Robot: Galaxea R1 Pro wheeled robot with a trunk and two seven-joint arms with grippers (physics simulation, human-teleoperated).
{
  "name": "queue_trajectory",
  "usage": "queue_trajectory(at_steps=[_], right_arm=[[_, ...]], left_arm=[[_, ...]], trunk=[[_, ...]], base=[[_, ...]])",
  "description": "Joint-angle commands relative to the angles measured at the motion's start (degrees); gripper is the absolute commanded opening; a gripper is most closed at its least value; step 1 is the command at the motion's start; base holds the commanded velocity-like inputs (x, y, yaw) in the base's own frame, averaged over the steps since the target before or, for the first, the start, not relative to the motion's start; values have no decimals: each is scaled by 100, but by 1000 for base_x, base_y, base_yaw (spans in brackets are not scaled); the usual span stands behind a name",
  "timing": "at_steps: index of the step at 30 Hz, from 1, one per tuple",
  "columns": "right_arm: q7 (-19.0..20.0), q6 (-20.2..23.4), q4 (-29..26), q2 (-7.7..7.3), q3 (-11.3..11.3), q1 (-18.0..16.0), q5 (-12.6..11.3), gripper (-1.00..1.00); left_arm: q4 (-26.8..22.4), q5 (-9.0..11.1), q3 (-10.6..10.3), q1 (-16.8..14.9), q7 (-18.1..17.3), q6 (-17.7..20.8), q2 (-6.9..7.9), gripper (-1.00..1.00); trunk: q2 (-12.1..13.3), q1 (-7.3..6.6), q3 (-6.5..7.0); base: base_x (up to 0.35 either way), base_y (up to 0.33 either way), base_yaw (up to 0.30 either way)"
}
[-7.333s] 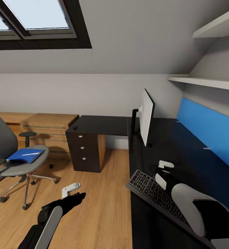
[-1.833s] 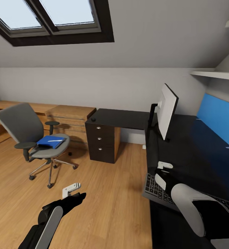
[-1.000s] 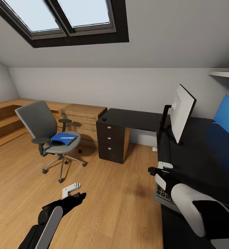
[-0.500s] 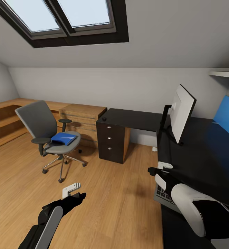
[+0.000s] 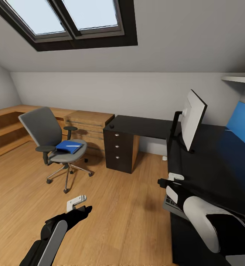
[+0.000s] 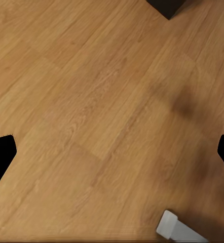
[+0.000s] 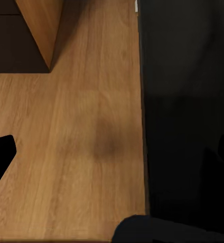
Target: In the bedroom, organize the workspace by keeping the computer under the desk, ensuring the monitor is on the desk, placing the keyboard on the desk next to the monitor, placing the mouse on the desk next to the keyboard, moving the folder from the swivel chair onto the desk next to the mouse, stacking the notebook on top of the folder with the pen on top of the notebook, and positioning the swivel chair next to the desk.
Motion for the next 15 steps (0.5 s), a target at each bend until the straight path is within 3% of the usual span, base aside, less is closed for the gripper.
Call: queue_trajectory(at_steps=[1, 15], right_arm=[[-14, 34, -13, -1, 12, -1, -27, 100], [21, 36, -9, -2, 12, -1, -27, 100]], left_arm=[[-7, 59, -8, -4, 56, 8, 3, 100], [-7, 60, -8, -4, 56, 8, 3, 100]], trunk=[[-3, -2, -6], [-3, -2, -6]], base=[[-175, 0, 0], [-124, 13, 0]])
